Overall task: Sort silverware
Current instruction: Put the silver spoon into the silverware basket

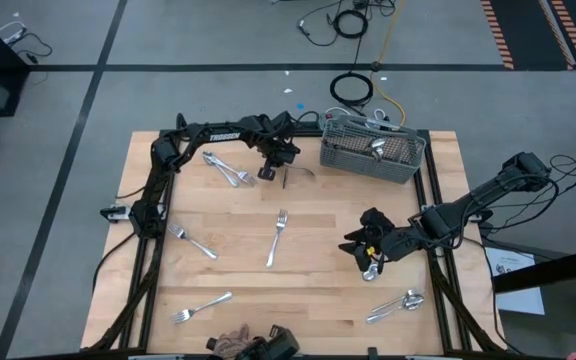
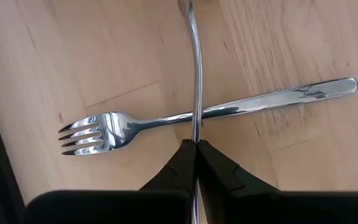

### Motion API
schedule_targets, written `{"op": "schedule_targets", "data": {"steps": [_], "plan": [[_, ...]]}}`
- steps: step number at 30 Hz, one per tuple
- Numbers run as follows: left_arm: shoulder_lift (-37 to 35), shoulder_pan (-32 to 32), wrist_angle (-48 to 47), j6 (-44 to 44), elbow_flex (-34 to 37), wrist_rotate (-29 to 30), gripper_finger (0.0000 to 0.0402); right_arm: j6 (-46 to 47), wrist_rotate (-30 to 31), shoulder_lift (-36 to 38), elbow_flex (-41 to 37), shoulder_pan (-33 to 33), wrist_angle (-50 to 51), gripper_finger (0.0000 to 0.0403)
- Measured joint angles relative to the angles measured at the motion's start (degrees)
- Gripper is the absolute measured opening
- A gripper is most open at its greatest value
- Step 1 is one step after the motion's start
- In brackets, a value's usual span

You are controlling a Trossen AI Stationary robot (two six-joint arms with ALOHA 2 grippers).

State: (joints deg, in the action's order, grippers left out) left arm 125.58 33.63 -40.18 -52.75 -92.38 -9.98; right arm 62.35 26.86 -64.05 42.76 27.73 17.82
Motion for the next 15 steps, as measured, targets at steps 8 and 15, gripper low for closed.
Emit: {"op": "schedule_targets", "data": {"steps": [8,15], "plan": [[0.3,0.0,-0.2,2.9,0.2,-0.7,0.0073,0.0,-0.3,0.0,0.0,0.0,0.0,0.0189],[0.4,0.0,1.0,2.9,0.2,-0.4,0.0098,0.0,-0.4,0.0,0.0,0.0,0.0,0.0189]]}}
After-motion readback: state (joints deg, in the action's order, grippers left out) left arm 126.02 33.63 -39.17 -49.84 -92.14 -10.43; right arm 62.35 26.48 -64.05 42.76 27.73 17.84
